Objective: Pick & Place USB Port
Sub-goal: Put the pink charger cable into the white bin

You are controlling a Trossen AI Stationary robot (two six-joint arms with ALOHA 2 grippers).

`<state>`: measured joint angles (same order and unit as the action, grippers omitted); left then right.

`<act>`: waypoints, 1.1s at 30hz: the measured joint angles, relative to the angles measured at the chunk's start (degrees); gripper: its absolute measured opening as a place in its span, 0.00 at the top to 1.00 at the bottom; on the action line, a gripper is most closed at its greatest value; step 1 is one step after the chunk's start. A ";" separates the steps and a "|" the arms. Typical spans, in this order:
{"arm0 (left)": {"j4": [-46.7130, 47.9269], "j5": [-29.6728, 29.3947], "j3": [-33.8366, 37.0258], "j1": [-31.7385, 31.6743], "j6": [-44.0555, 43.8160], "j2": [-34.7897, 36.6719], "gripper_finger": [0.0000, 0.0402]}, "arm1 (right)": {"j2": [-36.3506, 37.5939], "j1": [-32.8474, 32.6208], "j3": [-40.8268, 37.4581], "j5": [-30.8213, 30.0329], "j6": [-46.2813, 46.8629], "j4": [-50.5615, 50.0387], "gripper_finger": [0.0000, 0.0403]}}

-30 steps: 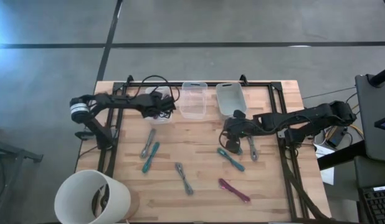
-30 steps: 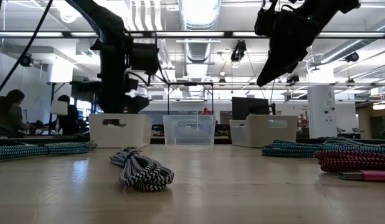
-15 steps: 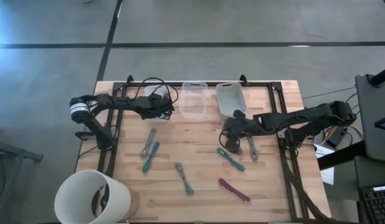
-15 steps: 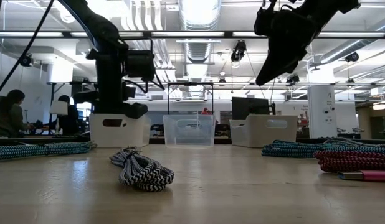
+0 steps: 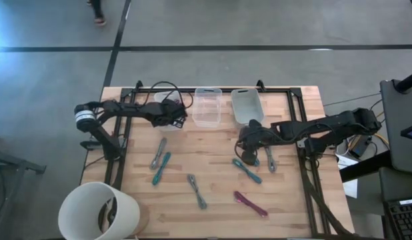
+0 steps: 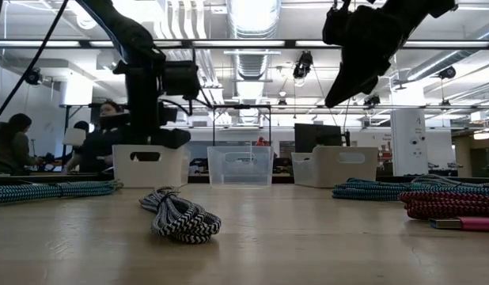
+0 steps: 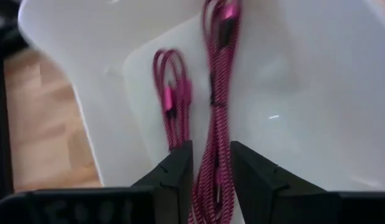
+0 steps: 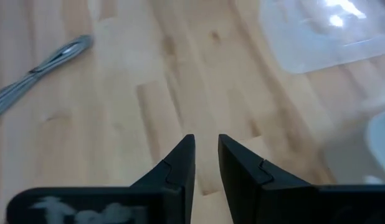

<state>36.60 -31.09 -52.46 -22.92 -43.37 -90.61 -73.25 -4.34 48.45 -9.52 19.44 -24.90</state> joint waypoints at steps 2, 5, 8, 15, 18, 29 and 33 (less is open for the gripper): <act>0.03 -0.02 -1.00 0.03 3.17 0.01 0.74 | 0.00 -1.28 0.00 0.87 0.20 0.00 0.83; 0.03 -0.08 -2.81 0.04 5.50 0.82 0.74 | 0.00 -3.99 0.01 1.93 2.71 -0.37 0.82; -0.07 -0.09 -4.79 0.26 8.88 2.36 0.74 | 0.00 -6.57 -0.01 6.96 5.68 -1.51 0.81; -0.31 -0.14 -6.98 2.30 14.87 8.67 0.74 | -3.18 -11.56 -0.13 17.67 16.80 -2.23 0.79; -0.64 -0.13 -6.33 3.83 15.10 11.80 0.74 | -6.35 -13.93 -0.15 22.74 21.42 -2.23 0.78; -2.14 -0.08 -3.64 9.58 14.52 16.72 0.74 | -19.43 -22.16 1.99 29.10 34.15 -1.47 0.74; -2.38 -0.07 -3.34 10.40 14.44 16.57 0.74 | -22.31 -22.98 5.30 29.03 34.15 -1.20 0.72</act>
<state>34.22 -31.16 -55.81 -12.51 -28.93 -74.04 -95.56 -27.33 53.75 19.51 53.59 -26.11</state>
